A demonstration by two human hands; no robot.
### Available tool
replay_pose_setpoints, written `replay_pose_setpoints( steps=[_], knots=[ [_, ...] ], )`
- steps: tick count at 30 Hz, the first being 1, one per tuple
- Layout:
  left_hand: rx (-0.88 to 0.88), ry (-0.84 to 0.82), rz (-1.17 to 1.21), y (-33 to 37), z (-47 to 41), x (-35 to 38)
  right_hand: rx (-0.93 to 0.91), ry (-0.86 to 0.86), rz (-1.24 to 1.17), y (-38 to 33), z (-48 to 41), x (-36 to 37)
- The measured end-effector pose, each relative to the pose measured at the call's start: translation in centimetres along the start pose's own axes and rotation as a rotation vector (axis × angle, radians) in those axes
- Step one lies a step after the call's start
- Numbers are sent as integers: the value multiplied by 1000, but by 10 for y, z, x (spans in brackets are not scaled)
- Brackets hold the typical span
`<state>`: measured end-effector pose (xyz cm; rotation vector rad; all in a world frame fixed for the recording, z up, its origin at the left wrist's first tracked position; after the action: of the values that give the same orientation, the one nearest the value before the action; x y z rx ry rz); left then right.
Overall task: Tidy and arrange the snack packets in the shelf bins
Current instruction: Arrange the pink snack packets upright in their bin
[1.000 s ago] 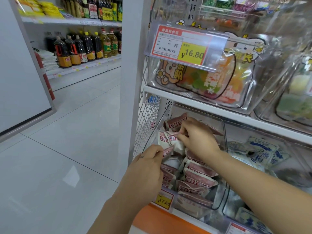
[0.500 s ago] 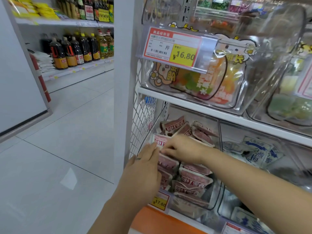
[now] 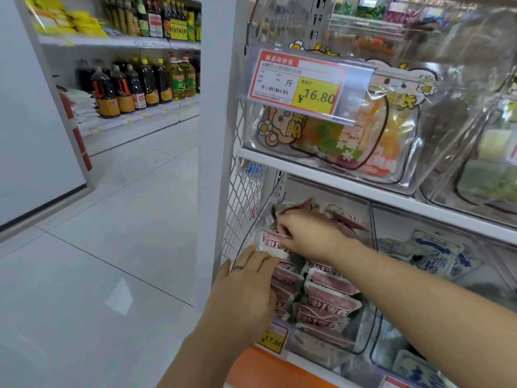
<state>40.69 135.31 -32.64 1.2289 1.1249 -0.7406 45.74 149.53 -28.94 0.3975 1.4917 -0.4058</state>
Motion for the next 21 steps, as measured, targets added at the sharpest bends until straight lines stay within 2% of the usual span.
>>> replay_pose_setpoints(
  steps=[3,6,9,11,14,18,21],
  knots=[
    [10,-2,-4,-1,0,0,10,54,-22,6,4,-3],
    [15,-2,-13,-2,-1,1,11,195,-42,9,14,-12],
    [7,-6,-12,-2,-1,1,47,250,-335,10,20,-29],
    [10,-13,-23,-1,-2,1,108,157,-438,12,20,-35],
    [8,-13,-23,-1,-1,1,143,28,-445,11,19,-37],
    [10,-19,-20,-1,0,2,128,-103,-510,13,18,-33],
    [2,-16,0,-2,-1,2,85,-280,-481,15,24,-42]
  ],
)
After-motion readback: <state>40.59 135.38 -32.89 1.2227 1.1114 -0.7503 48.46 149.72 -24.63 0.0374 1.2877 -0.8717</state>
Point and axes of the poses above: each hand's wrist, its own z-axis away from the middle knuckle, its own x-axis out of the palm, y = z × x, the point moved 4 cm from there along -z, towards the middle knuckle, and after that the axes turned 4 degrees about -x, right-handed, at the moved point
